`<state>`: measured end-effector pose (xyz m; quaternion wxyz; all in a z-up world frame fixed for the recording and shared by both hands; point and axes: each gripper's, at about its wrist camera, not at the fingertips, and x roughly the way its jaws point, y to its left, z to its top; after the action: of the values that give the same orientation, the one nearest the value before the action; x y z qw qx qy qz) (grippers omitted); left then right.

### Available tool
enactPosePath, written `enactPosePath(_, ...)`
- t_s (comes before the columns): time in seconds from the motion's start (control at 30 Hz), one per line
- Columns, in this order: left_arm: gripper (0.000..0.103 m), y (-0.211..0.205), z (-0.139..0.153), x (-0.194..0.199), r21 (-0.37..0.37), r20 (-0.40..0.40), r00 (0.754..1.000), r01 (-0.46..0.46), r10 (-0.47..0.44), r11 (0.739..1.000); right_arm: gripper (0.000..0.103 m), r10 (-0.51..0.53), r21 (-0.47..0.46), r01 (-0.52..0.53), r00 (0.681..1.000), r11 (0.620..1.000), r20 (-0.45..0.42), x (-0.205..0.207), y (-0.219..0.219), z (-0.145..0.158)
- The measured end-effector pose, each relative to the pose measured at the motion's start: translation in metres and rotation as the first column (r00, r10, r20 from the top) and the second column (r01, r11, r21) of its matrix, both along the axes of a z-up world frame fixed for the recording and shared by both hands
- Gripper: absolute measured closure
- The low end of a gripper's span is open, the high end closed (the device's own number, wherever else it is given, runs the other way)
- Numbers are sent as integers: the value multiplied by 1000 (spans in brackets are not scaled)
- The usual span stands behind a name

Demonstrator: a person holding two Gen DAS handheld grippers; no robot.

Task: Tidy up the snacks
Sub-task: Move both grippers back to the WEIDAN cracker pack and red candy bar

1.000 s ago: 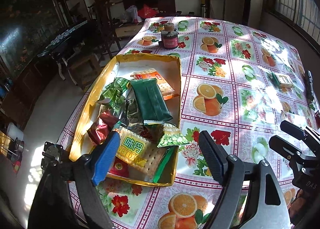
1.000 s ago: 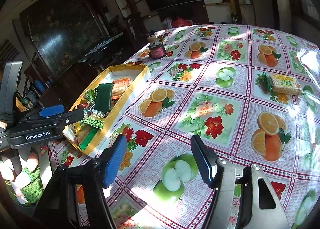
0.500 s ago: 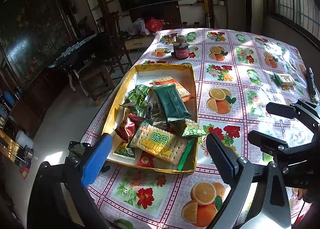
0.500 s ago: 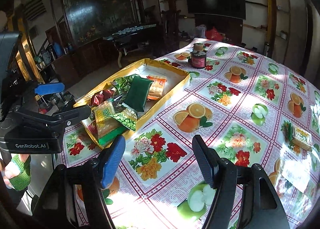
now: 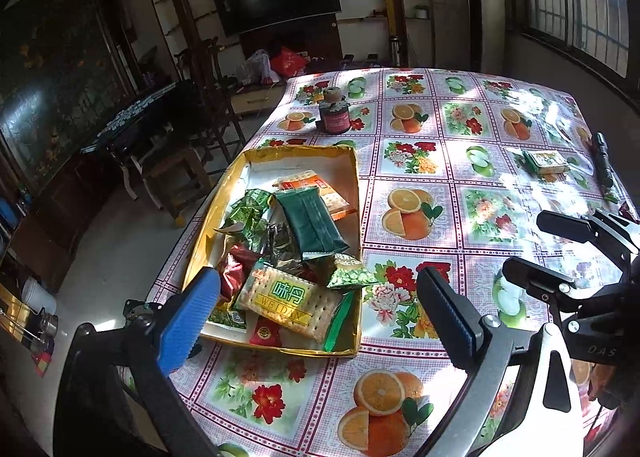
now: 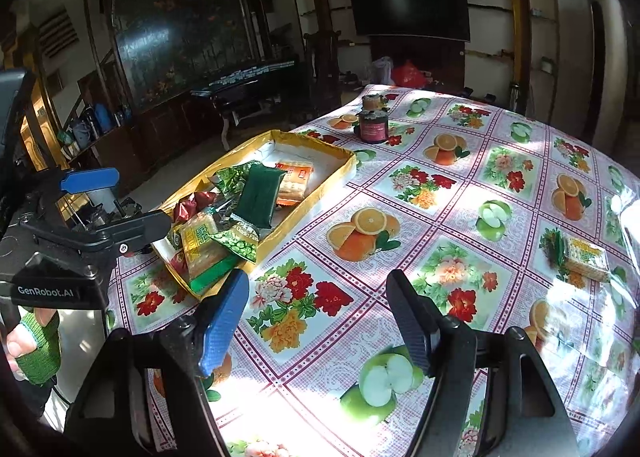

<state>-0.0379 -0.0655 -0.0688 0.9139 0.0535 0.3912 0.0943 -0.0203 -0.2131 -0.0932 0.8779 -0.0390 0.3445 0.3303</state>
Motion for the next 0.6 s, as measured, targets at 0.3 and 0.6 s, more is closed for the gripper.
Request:
enactPosePath(0.3, 3, -83, -18, 76, -58, -84, 971, 218, -223, 974, 32, -705, 8, 708, 705, 706, -77, 18, -208, -28)
enactPosePath(0.6, 3, -206, -37, 182, -51, -159, 892, 420, -422, 906, 32, -894, -118, 886, 446, 448, -46, 53, -307, -33)
